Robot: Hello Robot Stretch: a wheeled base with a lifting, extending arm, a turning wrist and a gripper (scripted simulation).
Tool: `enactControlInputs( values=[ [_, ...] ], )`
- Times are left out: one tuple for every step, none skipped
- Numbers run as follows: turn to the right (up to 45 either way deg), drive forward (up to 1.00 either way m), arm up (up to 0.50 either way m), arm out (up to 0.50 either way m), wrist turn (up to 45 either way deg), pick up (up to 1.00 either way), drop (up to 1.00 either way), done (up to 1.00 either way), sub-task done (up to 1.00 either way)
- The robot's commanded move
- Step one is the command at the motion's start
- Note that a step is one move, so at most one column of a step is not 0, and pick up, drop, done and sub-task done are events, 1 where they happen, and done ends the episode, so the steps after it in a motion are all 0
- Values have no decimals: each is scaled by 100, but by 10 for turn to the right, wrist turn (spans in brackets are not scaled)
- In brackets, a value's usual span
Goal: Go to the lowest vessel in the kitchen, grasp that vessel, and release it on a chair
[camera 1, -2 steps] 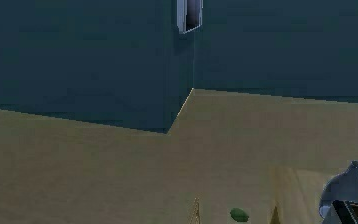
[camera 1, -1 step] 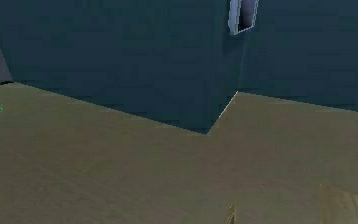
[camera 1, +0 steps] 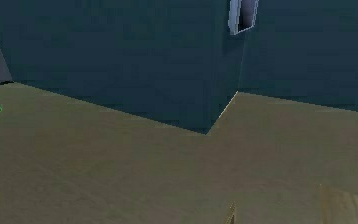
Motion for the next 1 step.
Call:
enactControlInputs(
  values=[
    [0,0,38,0,0,0,0,0,0]
  ],
)
